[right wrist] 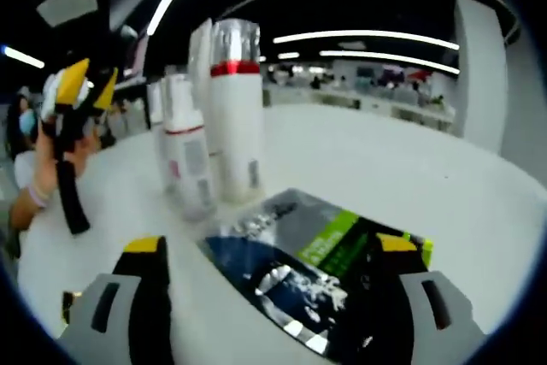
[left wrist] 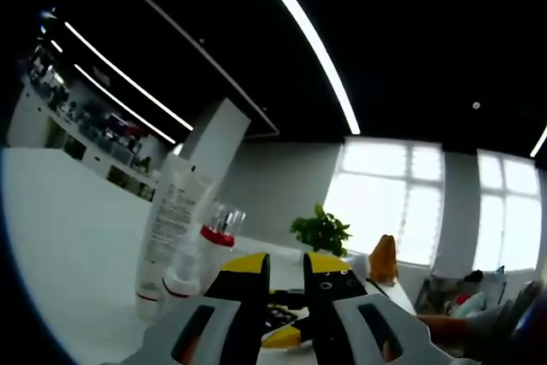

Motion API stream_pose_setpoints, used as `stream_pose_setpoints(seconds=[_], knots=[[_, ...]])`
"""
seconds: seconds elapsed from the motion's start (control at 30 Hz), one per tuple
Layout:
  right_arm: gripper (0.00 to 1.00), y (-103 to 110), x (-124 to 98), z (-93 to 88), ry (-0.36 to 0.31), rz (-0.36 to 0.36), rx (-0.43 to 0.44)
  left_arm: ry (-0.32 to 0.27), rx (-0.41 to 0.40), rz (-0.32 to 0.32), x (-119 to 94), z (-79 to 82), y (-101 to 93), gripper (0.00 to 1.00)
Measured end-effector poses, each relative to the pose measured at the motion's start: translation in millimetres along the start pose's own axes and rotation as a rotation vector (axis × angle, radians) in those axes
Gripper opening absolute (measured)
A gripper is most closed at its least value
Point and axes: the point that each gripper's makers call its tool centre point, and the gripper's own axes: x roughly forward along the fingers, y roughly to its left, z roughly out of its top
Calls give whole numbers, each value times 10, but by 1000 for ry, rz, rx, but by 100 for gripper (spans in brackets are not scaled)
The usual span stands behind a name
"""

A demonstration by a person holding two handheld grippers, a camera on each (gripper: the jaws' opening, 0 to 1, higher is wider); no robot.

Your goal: Arrange the skincare products in the storage area until every visible bottle or jar stands upright without overlapping.

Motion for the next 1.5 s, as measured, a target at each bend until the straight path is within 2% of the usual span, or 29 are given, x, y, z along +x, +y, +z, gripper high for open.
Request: stream_pose_setpoints(seconds=[0.1,0.13,0.17,0.2,0.27,0.37,0.4,0.43,0.57,0.8,1.07,1.3,1.37,1.5], knots=[[100,-102,-31,65,-26,-88,-5,1,-1,0,2,-3,2,16],[100,-216,-15,37,-3,-127,35,2,0,1,5,-6,6,16],[100,-473,38,49,12,-180,49,5,-2,1,7,-14,6,16],[100,-549,41,74,-5,-211,18,7,-2,0,10,-21,6,16],[98,-651,82,25,14,-239,-9,12,0,3,17,-36,14,16],[96,-638,166,-182,122,-222,-25,20,2,6,24,-57,25,16],[97,-611,163,-58,24,-233,7,20,2,6,24,-58,25,16],[98,-587,146,-147,80,-213,-1,20,2,6,23,-58,26,16],[99,-522,142,-126,79,-224,3,16,-2,5,16,-49,22,16],[99,-448,24,-217,97,-281,31,12,-2,6,4,-39,21,16],[99,-397,33,-221,91,-235,15,6,-8,8,-8,-38,19,16],[100,-410,44,-223,90,-218,8,7,-7,9,-7,-42,23,16],[100,-508,104,-189,93,-216,9,6,-7,8,-7,-38,23,16],[100,-551,72,-147,89,-225,-6,6,2,7,-1,-33,17,16]])
